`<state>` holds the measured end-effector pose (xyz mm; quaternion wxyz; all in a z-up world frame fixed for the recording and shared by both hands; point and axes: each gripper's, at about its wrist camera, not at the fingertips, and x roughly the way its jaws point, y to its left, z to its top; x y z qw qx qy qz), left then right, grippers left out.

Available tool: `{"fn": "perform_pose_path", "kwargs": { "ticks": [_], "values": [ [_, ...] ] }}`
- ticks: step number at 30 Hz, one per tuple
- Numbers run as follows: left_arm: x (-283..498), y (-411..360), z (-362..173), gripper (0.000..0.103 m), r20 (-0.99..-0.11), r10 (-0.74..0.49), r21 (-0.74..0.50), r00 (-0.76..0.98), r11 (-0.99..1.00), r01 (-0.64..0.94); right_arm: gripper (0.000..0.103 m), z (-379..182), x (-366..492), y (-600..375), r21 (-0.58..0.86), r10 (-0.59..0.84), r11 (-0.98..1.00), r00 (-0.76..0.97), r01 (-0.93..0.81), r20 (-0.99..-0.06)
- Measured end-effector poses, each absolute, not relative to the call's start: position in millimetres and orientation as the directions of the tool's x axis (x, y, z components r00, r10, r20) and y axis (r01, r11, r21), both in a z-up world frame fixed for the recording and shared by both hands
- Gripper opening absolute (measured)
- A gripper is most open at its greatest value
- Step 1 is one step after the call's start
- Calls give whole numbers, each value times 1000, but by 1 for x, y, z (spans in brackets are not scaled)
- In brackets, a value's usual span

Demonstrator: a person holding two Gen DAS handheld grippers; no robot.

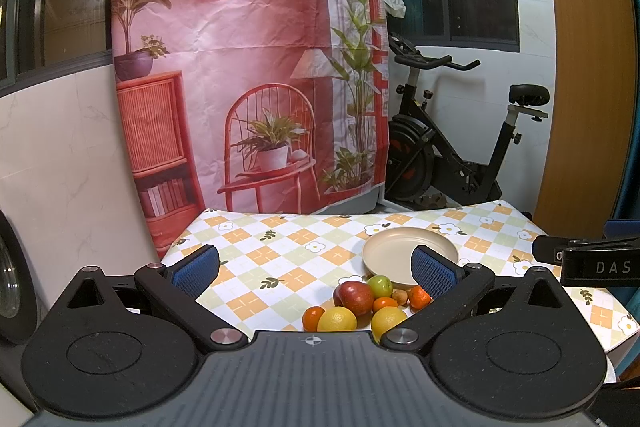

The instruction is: Organize fruits

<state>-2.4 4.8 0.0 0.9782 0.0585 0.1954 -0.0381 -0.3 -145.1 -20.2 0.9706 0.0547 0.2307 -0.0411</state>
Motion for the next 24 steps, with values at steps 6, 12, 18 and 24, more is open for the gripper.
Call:
{"fn": "perform_pose_path", "kwargs": {
  "ticks": [6,12,18,24],
  "values": [
    [-2,5,0,103,-387,-52,99,921,990,97,103,-24,2,-145,88,-53,991,890,104,-453],
    [-1,5,0,103,-387,-50,98,921,991,95,103,-22,2,-147,90,-52,991,889,103,-455],
    [1,5,-2,103,-394,-52,85,917,992,93,103,-30,2,-138,100,-42,990,886,99,-461],
    [17,7,-10,103,-408,-59,84,911,991,102,103,-37,8,-148,136,11,989,888,59,-461]
  ]
}}
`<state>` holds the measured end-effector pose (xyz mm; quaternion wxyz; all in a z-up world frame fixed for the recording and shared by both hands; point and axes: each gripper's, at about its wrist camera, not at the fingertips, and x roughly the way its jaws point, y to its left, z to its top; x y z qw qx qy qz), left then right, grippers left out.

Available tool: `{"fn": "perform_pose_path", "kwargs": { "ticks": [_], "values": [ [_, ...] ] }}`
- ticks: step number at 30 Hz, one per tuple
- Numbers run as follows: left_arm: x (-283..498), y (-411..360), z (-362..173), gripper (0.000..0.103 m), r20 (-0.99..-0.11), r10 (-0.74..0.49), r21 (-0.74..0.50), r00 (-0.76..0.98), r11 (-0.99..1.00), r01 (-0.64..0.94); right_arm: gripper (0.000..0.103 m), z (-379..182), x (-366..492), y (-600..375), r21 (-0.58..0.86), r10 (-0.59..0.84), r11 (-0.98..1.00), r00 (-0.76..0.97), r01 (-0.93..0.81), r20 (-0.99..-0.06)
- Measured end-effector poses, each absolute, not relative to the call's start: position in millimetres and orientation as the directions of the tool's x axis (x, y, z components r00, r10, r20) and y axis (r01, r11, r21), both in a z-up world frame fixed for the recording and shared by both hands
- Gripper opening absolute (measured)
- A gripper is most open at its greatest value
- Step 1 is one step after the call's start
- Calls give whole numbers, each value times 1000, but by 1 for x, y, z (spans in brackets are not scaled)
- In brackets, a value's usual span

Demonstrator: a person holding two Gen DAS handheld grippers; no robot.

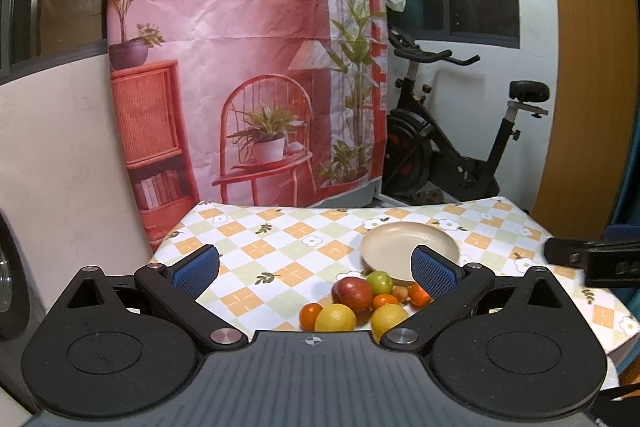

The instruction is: Organize fruits

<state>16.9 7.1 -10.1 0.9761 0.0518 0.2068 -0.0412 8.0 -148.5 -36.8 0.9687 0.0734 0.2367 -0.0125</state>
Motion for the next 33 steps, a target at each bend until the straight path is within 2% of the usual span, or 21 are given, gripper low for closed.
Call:
{"fn": "perform_pose_path", "kwargs": {
  "ticks": [10,16,21,28,33],
  "values": [
    [78,21,-39,103,-460,-28,64,887,996,65,103,-60,48,-193,170,31,985,921,39,-389],
    [107,27,-58,102,-489,-35,45,871,997,66,103,-82,82,-197,116,-15,992,945,55,-326],
    [127,33,-70,99,-515,-38,18,856,998,56,103,-104,108,-201,150,-29,986,959,74,-281],
    [155,38,-77,95,-548,-34,3,836,999,43,103,-123,139,-199,115,8,993,944,32,-330],
    [164,29,-84,93,-555,-55,-2,830,998,65,103,-138,156,-182,-55,-22,998,917,0,-399]
  ]
}}
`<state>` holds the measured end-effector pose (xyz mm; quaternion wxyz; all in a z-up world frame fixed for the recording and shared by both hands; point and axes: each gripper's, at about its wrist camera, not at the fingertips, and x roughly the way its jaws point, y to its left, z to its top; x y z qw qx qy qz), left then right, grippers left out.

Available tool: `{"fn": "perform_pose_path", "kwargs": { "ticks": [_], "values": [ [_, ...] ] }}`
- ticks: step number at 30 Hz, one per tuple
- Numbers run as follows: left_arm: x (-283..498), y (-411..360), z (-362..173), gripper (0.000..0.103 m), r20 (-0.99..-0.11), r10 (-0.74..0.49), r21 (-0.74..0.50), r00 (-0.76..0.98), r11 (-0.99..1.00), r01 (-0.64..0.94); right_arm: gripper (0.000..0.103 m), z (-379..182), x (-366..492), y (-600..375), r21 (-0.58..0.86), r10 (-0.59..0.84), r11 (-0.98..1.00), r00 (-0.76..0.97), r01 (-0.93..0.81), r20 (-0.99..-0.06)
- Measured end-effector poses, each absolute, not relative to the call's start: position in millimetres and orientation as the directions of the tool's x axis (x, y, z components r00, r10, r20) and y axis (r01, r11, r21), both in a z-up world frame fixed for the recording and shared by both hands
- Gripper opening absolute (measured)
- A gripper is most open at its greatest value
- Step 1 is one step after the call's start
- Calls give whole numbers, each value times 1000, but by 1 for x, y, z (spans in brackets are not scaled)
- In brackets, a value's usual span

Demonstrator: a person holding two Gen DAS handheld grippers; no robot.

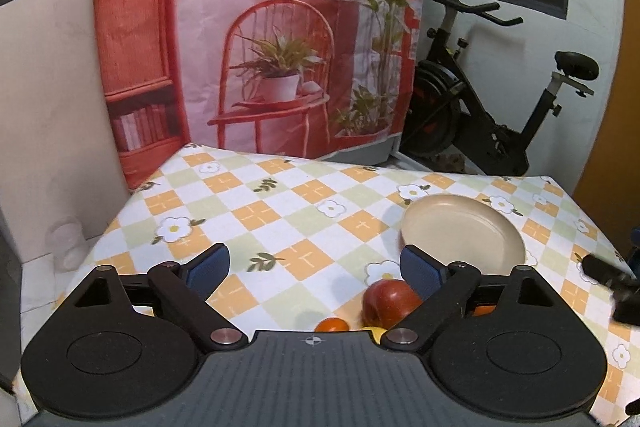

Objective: Organize fruits
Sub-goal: 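Move the left tool toward the large red apple in the fruit pile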

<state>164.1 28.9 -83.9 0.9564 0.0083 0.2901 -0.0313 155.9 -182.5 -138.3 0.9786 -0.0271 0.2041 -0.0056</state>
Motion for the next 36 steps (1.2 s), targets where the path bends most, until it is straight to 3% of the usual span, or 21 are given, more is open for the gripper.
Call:
{"fn": "perform_pose_path", "kwargs": {
  "ticks": [5,13,17,20,27,36],
  "values": [
    [179,13,-86,91,-552,-99,-31,828,995,99,102,-156,170,-169,-114,9,990,859,-78,-513],
    [191,-16,-96,90,-563,-168,-36,809,983,179,95,-174,168,-140,-145,140,948,780,-283,-610],
    [196,-25,-108,85,-597,-192,-39,779,977,211,81,-188,175,-127,-154,176,916,718,-369,-673],
    [200,-25,-116,83,-619,-195,-47,761,976,211,78,-197,180,-124,-126,200,908,677,-400,-708],
    [208,-26,-126,73,-665,-222,-91,713,972,218,63,-206,185,-140,-47,254,906,631,-420,-733],
    [216,-49,-137,63,-712,-288,-124,640,949,289,63,-212,176,-182,143,357,920,633,-364,-687]
  ]
}}
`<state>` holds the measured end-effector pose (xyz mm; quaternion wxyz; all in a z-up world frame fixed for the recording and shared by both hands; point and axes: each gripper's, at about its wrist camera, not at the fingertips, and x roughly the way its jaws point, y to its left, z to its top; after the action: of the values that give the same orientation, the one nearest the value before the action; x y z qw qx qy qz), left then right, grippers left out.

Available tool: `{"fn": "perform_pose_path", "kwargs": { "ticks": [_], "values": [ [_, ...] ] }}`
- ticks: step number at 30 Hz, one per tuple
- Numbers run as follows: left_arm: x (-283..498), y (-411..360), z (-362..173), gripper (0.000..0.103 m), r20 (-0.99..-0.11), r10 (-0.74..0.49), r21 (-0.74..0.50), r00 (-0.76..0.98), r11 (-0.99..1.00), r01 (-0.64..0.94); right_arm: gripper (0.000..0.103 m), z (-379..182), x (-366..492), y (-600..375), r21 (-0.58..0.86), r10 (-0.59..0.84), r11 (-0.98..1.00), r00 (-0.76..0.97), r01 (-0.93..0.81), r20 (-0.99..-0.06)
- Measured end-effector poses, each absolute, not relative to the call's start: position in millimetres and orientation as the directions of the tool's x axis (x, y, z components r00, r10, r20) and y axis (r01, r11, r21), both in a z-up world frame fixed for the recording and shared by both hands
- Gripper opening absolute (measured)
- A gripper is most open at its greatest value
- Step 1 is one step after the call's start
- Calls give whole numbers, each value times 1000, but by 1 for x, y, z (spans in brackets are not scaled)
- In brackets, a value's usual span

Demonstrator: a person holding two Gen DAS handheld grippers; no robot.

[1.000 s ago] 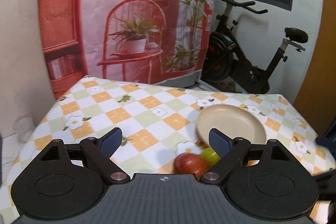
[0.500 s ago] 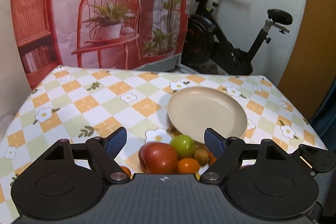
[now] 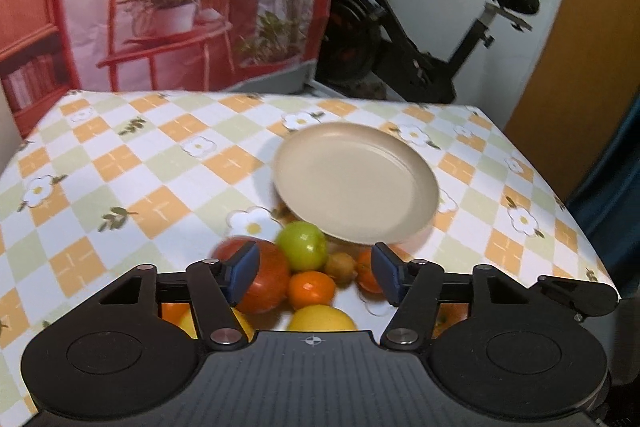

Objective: Organize fruits
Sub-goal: 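Move the left tool toward the large red apple in the fruit pile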

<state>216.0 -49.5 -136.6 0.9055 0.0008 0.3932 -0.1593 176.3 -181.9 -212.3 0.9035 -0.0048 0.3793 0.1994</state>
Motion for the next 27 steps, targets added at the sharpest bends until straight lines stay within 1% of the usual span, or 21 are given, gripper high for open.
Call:
{"fn": "perform_pose_path", "kwargs": {
  "ticks": [8,10,11,13,21,27],
  "values": [
    [221,-75,-152,60,-763,-351,-157,543,915,372,62,-222,160,-201,242,393,918,648,-313,-652],
    [223,-82,-157,57,-775,-364,-163,517,905,393,61,-223,158,-204,264,399,917,656,-300,-641],
    [223,-85,-160,53,-781,-371,-169,503,900,402,60,-224,157,-205,274,402,916,660,-294,-635],
    [222,-89,-164,52,-792,-383,-179,475,890,419,59,-223,157,-208,289,404,914,669,-284,-624],
    [224,-108,-174,50,-824,-398,-190,403,865,465,58,-219,161,-213,292,401,916,692,-277,-601],
    [234,-120,-177,49,-829,-430,-241,358,852,466,56,-219,159,-213,281,390,920,703,-273,-595]
  ]
}}
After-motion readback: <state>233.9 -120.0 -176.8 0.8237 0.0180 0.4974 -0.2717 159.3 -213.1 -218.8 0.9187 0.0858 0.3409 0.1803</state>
